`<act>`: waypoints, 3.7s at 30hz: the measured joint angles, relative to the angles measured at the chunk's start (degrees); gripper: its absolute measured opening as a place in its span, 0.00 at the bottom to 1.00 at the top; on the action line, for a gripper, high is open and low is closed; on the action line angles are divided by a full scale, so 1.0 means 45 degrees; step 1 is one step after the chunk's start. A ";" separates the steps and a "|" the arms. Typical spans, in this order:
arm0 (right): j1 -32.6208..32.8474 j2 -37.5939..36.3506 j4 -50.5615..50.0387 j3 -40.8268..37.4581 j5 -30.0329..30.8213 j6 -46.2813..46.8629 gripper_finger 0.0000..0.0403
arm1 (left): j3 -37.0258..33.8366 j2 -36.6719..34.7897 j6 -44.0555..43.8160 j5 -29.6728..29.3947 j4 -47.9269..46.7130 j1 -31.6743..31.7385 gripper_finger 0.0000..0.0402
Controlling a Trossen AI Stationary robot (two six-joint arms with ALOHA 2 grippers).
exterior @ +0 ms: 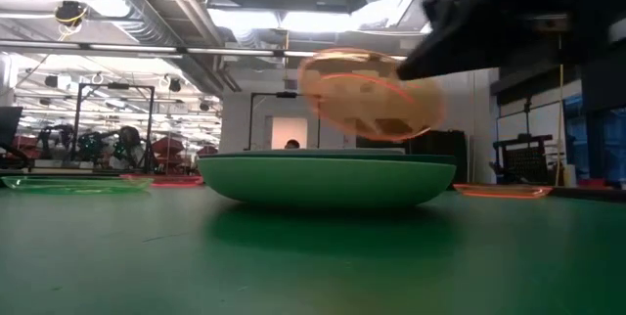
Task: Stack plastic plates
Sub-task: Stack the bottom orange plate on top of the gray plate, then stack the light green plate on top of the orange plate
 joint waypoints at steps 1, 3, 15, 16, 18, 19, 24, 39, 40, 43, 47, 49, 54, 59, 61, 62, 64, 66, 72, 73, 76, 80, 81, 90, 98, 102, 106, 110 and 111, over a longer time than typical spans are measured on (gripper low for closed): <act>-0.0187 0.0201 0.0470 0.0000 -0.0332 -0.0186 0.00 | 0.0000 0.0000 0.0000 0.0000 0.0000 0.0000 0.30; -0.0528 0.0583 0.1138 0.0002 -0.0922 -0.0428 0.00 | 0.0000 0.0000 0.0001 -0.0007 0.0000 0.0005 0.30; -0.2074 0.2118 0.2626 0.0000 -0.2393 -0.0194 0.00 | 0.0000 0.0000 0.0010 -0.0073 0.0000 0.0019 0.30; -0.2124 0.2174 0.2736 0.0002 -0.2389 -0.0139 0.00 | 0.0000 0.0000 0.0010 -0.0070 0.0000 0.0019 0.30; -0.2196 0.2197 0.2616 0.0000 -0.2394 -0.0127 0.00 | 0.0000 0.0000 0.0010 -0.0068 -0.0003 0.0019 0.30; -0.2196 0.2197 0.2602 0.0000 -0.2432 -0.0122 0.00 | 0.0000 0.0000 0.0010 -0.0068 0.0000 0.0019 0.30; -0.2185 0.2197 0.2630 0.0000 -0.2626 -0.0093 0.00 | 0.0000 0.0000 0.0010 -0.0068 0.0024 0.0019 0.30; -0.2158 0.2197 0.2611 0.0000 -0.2715 0.0203 0.31 | 0.0000 0.0005 0.0241 -0.0418 0.0005 0.0145 0.30; -0.2153 0.2197 0.2611 0.0000 -0.2715 0.0199 0.33 | 0.0000 0.0005 0.0324 -0.0423 0.0005 0.0218 0.30; -0.2136 0.2197 0.2600 0.0000 -0.2720 0.0199 0.37 | 0.0000 0.0022 0.0325 -0.0423 -0.0049 0.0491 0.30; -0.1781 0.2149 0.2781 0.0093 -0.2662 0.0522 0.37 | 0.0000 0.0187 0.0117 -0.0423 -0.0254 0.0975 0.30; -0.1527 0.2133 0.3082 0.0325 -0.2666 0.0796 0.37 | 0.0000 0.0294 0.0058 -0.0511 -0.0348 0.1303 0.30; -0.1047 0.2109 0.3108 0.0475 -0.2655 0.1093 0.37 | 0.0000 0.0609 -0.1911 -0.0763 -0.2223 0.1853 0.30; -0.0948 0.2192 0.3635 0.0475 -0.2139 0.1497 0.37 | 0.0000 0.0651 -0.4607 -0.0736 -0.5110 0.1868 0.30; -0.0977 0.2201 0.3958 0.0466 -0.2215 0.1976 0.37 | 0.0000 0.0651 -0.5677 -0.0729 -0.6225 0.1801 0.30; -0.0977 0.2201 0.4105 0.0471 -0.2250 0.2068 0.37 | 0.0000 0.0655 -0.6149 -0.0729 -0.6695 0.1771 0.30; -0.0972 0.2197 0.4080 0.0476 -0.2254 0.2098 0.37 | 0.0000 0.0808 -0.6999 -0.0743 -0.7461 0.1735 0.30; -0.0977 0.2201 0.4018 0.0471 -0.2268 0.2093 0.37 | 0.0000 0.1000 -0.7777 -0.0697 -0.8216 0.1699 0.30; -0.0977 0.2201 0.3805 0.0471 -0.2118 0.2103 0.37 | 0.0000 0.2143 -0.9182 -0.0617 -0.9334 0.1661 0.30; -0.0977 0.2201 0.3778 0.0471 -0.2155 0.2103 0.37 | 0.0000 0.2328 -0.9346 -0.0612 -0.9462 0.1661 0.30; -0.0977 0.2201 0.3676 0.0471 -0.2294 0.2114 0.37 | 0.0000 0.2932 -0.9609 -0.0612 -0.9501 0.1661 0.30; -0.0977 0.2201 0.3655 0.0471 -0.2146 0.2122 0.37 | 0.0000 0.3621 -0.9697 -0.0964 -0.9624 0.1730 0.30; -0.0977 0.2201 0.3659 0.0471 -0.2169 0.2117 0.37 | 0.0000 0.3784 -0.9828 -0.1059 -0.9717 0.1753 0.30; -0.0977 0.2201 0.3660 0.0471 -0.2384 0.2108 0.37 | 0.0044 0.5190 -1.0329 -0.1116 -1.0001 0.2339 0.30; -0.0980 0.2201 0.3650 0.0471 -0.2384 0.2103 0.37 | 0.0053 0.5537 -1.0590 -0.1175 -1.0171 0.2618 0.27; -0.0987 0.2201 0.3637 0.0471 -0.2386 0.2103 0.37 | 0.0044 0.5555 -1.0613 -0.1329 -1.0162 0.2569 0.17; -0.0987 0.2201 0.3606 0.0471 -0.2389 0.2103 0.37 | 0.0014 0.5567 -1.0592 -0.1480 -1.0256 0.2569 0.05; -0.0987 0.2201 0.3606 0.0471 -0.2375 0.2102 0.37 | -0.0015 0.5581 -1.0579 -0.1669 -1.0408 0.2589 0.01; -0.0987 0.2209 0.3611 0.0471 -0.2370 0.2098 0.37 | -0.0015 0.5581 -1.0579 -0.1692 -1.0415 0.2589 0.02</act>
